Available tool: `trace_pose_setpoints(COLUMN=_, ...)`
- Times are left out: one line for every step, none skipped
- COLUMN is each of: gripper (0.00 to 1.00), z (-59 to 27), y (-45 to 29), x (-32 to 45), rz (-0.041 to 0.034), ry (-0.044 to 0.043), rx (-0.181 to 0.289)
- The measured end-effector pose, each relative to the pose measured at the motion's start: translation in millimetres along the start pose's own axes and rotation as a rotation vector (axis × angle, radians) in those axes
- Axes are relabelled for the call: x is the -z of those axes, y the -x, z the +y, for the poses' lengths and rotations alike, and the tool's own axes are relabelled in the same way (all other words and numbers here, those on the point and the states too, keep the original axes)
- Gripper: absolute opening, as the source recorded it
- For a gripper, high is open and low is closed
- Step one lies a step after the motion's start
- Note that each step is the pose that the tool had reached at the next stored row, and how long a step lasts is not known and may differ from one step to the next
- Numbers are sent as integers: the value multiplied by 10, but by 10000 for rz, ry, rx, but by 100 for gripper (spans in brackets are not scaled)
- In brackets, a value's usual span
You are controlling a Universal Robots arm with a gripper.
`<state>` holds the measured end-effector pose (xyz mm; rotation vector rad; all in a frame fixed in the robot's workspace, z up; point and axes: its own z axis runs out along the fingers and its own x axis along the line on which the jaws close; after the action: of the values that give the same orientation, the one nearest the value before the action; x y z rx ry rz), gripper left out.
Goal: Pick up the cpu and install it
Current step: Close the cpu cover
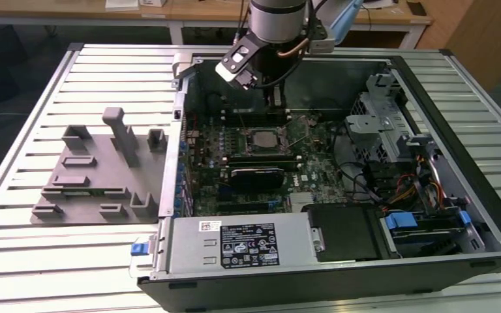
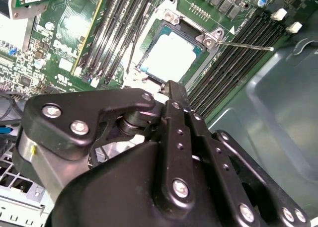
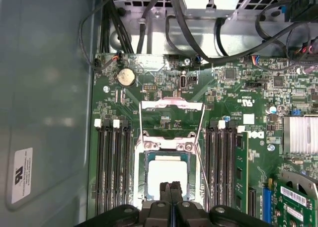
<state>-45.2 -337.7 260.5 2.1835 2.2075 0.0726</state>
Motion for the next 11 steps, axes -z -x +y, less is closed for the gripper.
trace_pose_setpoints(gripper=11, z=7, y=0, x=0, rz=-1, ry=-1, rx=0)
trace_pose_setpoints(gripper=11, z=23, y=0, x=0, rz=-2, ry=-2, rx=-1)
trace_pose_setpoints(gripper=11, z=44, y=0, x=-1, rz=-3, ry=-2, rx=-1)
trace_pose_setpoints(gripper=11, z=65, y=1, x=-3, rz=-2, ry=-1, rx=0)
trace_pose_setpoints(gripper=11, z=91, y=1, x=-4, rz=-2, ry=-1, rx=0)
trace_pose_setpoints(gripper=11, z=116, y=1, x=-6, rz=-1, ry=-1, rx=-1)
trace_pose_setpoints(gripper=11, z=140, y=2, x=-7, rz=-2, ry=-1, rx=-1)
trace_pose_setpoints(gripper=11, z=162, y=2, x=-8, rz=-2, ry=-2, rx=-1)
trace_pose_setpoints(gripper=11, z=182, y=2, x=-9, rz=-2, ry=-1, rx=-1)
trace_pose_setpoints(gripper=11, z=201, y=3, x=-11, rz=-2, ry=-1, rx=0)
trace_pose_setpoints(gripper=11, z=217, y=3, x=-12, rz=-1, ry=-1, rx=0)
